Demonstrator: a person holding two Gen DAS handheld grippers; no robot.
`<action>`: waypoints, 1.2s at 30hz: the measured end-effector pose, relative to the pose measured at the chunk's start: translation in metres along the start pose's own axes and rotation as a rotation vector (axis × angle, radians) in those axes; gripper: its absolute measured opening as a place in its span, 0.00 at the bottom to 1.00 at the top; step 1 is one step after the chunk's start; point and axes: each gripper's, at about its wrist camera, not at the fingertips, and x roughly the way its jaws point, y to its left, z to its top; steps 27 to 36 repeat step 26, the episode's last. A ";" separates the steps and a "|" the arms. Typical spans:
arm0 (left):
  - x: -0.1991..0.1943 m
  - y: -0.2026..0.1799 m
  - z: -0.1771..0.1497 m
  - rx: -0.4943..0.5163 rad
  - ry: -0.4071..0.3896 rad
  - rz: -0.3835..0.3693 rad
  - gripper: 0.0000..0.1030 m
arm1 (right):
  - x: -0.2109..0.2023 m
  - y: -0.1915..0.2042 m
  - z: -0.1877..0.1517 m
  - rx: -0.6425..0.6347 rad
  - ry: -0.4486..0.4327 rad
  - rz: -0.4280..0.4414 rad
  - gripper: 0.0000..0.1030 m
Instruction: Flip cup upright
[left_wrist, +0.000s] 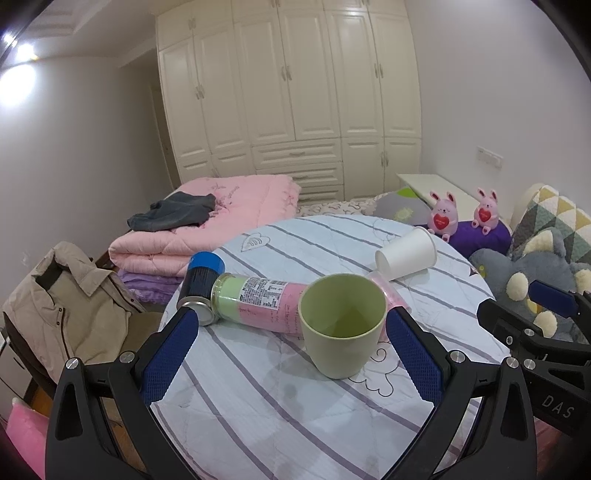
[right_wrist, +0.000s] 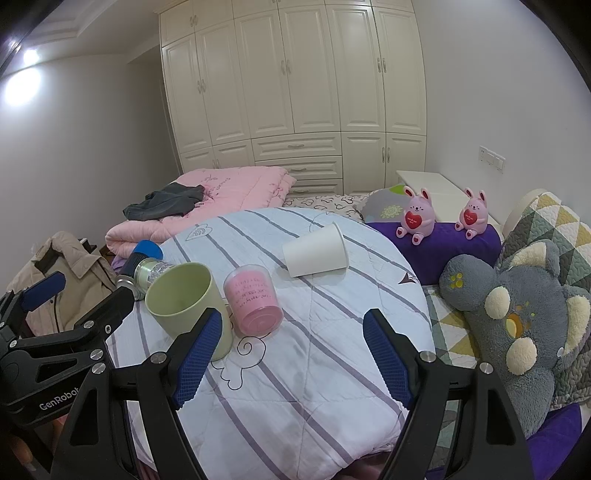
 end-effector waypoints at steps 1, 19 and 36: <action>0.000 0.000 0.000 -0.001 0.002 -0.001 1.00 | 0.000 0.000 0.000 0.000 0.001 0.001 0.78; 0.002 0.002 -0.001 -0.005 0.019 -0.005 1.00 | 0.001 -0.001 -0.001 -0.002 0.004 -0.003 0.78; 0.003 0.003 -0.003 -0.010 0.034 -0.021 1.00 | 0.002 0.000 0.000 -0.003 0.005 -0.003 0.78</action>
